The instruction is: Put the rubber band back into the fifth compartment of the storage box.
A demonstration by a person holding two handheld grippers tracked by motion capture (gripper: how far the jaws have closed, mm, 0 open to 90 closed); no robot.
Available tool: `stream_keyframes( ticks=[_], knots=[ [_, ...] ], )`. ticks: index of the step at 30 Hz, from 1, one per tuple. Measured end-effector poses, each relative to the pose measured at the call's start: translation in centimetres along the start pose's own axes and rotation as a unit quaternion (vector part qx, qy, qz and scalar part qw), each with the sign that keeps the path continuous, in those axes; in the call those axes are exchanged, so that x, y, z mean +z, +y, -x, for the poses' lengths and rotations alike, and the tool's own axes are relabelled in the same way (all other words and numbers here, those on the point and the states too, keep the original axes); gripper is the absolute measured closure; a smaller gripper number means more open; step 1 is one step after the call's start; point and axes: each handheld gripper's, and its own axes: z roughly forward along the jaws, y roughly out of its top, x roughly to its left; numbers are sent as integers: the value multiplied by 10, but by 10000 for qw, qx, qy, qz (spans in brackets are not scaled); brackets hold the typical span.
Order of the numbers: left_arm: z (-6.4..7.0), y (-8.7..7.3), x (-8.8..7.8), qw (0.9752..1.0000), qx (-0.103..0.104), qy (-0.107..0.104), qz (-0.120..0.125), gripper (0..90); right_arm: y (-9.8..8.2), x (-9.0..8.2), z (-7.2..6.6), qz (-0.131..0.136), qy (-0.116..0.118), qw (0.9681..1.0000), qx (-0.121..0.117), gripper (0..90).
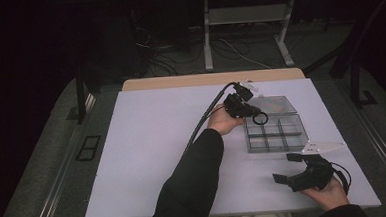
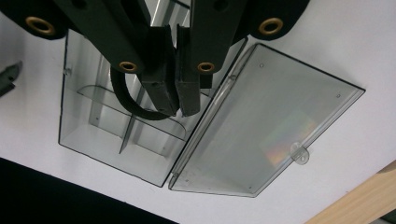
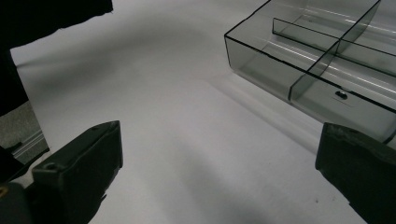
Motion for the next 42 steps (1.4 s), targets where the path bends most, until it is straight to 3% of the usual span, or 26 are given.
stream_keyframes(
  ticks=[7, 22, 29, 39, 42],
  knots=[
    [0, -2, 14, 9998, -86, -136, 110, 865, 0, 0, -1, -6, -5, 10000, 21, 5],
    [-5, -11, 41, 9994, -328, -49, 63, 865, 1, -1, 0, 14, 8, 10000, 21, 5],
    [-3, -12, 52, 9994, -336, -47, 74, 865, 2, 0, 0, -1, 21, 10000, 18, 5],
    [1, -7, 62, 9989, -414, -194, 136, 854, 3, 0, 0, 18, 38, 10000, -12, 5],
    [1, -7, 64, 9983, -489, -282, 152, 790, 2, 0, 0, 24, 42, 10000, -15, 5]
  ],
)
